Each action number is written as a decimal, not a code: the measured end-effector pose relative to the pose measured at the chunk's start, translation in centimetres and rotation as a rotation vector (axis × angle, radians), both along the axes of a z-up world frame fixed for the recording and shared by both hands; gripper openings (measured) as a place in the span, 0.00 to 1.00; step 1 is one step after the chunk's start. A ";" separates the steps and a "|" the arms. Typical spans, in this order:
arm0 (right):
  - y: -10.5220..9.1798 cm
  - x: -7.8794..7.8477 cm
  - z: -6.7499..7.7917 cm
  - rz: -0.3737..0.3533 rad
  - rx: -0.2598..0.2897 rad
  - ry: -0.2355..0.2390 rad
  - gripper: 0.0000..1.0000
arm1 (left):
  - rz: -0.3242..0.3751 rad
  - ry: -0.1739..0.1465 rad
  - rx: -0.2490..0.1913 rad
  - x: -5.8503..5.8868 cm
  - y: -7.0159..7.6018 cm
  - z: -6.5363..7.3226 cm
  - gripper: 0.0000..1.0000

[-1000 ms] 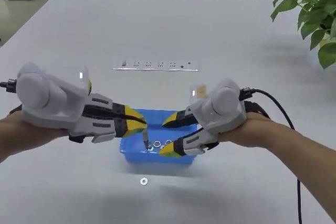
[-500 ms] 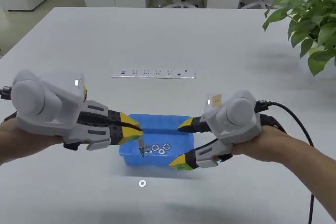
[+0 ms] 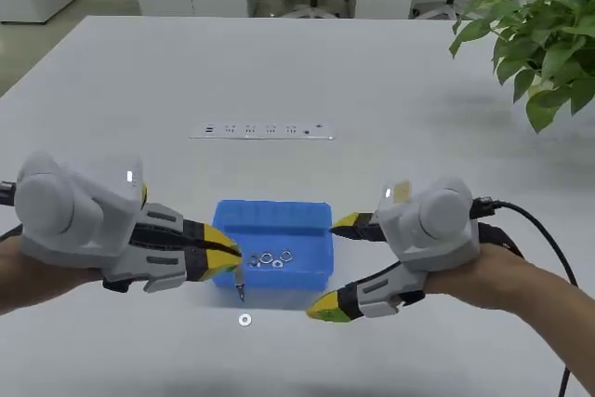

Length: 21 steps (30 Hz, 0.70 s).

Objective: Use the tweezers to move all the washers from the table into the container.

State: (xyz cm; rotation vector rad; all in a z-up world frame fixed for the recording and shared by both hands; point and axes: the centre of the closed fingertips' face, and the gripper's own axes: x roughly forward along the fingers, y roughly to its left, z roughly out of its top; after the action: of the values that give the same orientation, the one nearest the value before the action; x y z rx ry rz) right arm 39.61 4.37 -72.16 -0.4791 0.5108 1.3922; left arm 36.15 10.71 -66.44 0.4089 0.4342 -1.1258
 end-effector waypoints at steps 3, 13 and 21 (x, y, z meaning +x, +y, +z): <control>-0.3 -0.2 -0.1 -0.010 0.000 0.002 0.75 | -0.001 0.009 0.003 -0.2 0.1 -0.6 0.06; -0.8 -1.2 -0.1 -0.045 0.038 0.008 0.87 | -0.007 0.017 0.007 -0.7 -0.1 -1.6 0.06; -1.4 -1.8 -0.5 -0.064 0.039 0.020 0.90 | -0.011 0.026 0.004 -0.8 -0.3 -2.1 0.06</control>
State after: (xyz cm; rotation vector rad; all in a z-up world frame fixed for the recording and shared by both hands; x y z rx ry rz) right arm 37.81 2.98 -72.65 -0.4140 0.5103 1.3443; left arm 35.32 10.39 -68.54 0.4009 0.4578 -1.1426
